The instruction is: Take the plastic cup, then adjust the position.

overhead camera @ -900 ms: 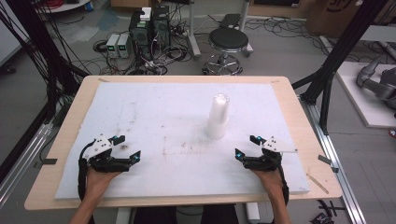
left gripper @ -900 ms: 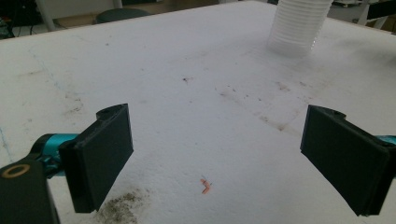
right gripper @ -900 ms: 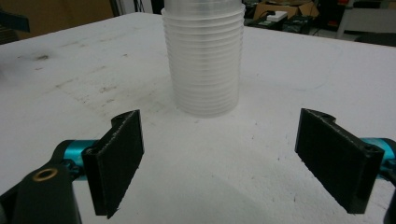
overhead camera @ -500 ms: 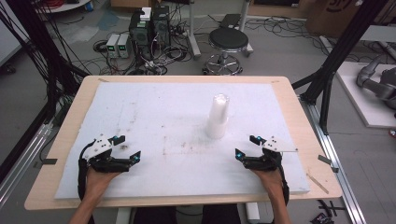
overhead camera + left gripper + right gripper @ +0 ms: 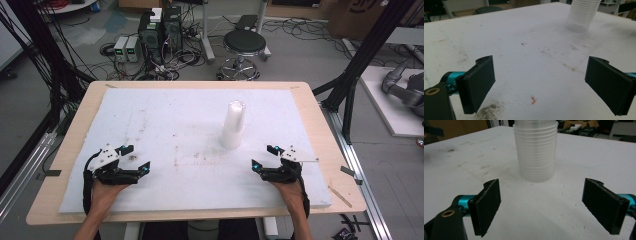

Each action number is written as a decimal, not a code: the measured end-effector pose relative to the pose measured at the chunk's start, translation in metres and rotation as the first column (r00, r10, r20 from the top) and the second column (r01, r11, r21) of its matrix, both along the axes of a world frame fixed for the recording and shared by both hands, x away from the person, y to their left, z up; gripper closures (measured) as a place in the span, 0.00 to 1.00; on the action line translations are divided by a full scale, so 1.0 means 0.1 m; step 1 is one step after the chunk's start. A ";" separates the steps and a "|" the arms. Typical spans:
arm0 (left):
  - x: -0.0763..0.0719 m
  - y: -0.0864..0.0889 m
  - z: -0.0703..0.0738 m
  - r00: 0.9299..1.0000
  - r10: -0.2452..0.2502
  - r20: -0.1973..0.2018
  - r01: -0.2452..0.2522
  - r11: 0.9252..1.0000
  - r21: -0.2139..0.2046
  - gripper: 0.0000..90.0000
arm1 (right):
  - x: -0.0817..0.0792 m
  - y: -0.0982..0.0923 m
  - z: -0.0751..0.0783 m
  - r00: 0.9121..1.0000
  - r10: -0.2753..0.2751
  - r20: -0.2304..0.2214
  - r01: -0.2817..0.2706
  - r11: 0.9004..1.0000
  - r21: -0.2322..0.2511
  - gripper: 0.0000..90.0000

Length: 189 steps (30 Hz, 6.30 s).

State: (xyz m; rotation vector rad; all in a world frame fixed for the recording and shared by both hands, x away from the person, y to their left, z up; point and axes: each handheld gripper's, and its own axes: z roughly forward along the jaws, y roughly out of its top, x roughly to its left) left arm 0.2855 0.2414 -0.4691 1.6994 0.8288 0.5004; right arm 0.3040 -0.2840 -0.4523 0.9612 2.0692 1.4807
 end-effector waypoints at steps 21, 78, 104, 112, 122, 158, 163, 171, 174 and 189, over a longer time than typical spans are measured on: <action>0.03 0.02 0.00 1.000 -0.001 -0.026 0.001 1.000 -0.024 0.10 | 0.27 0.10 1.38 0.996 0.089 -0.002 -0.088 0.983 -0.158 0.17; 0.04 -0.01 0.00 0.999 -0.011 -0.036 0.011 1.000 0.003 0.10 | 1.29 1.10 1.38 0.946 0.122 -0.300 -0.231 0.903 -0.363 0.25; 0.04 -0.02 0.00 0.999 -0.011 -0.036 0.011 1.000 0.011 0.10 | 1.29 1.11 1.38 0.940 0.124 -0.318 -0.242 0.899 -0.365 0.41; 0.04 -0.01 0.00 0.999 -0.008 -0.039 0.009 1.000 0.009 0.10 | 1.25 1.08 1.62 0.951 0.143 -0.274 -0.229 0.922 -0.314 0.44; 0.04 -0.02 0.00 0.999 -0.011 -0.035 0.011 1.000 0.012 0.10 | 1.10 1.05 2.25 0.972 0.161 -0.170 -0.205 0.937 -0.283 0.46; 0.05 0.00 0.00 0.999 -0.019 -0.039 0.019 1.000 -0.004 0.10 | -0.06 0.97 1.37 0.881 0.469 0.058 -0.468 0.883 -0.027 0.48; 0.04 -0.01 0.00 0.999 -0.022 -0.038 0.022 1.000 -0.002 0.10 | -0.08 1.08 1.14 0.836 0.543 0.073 -0.544 0.839 -0.014 0.48; 0.04 0.00 0.00 0.999 -0.023 -0.034 0.023 1.000 0.000 0.10 | -0.06 1.16 1.00 0.846 0.530 0.052 -0.529 0.848 -0.041 0.48; 0.04 0.00 0.00 0.999 -0.022 -0.036 0.022 1.000 -0.003 0.10 | -0.03 1.15 0.98 0.848 0.528 0.046 -0.527 0.849 -0.038 0.48; 0.03 0.03 0.02 1.000 -0.028 -0.008 0.028 0.999 -0.031 0.10 | 0.03 1.11 0.95 0.858 0.513 0.042 -0.512 0.859 -0.021 0.49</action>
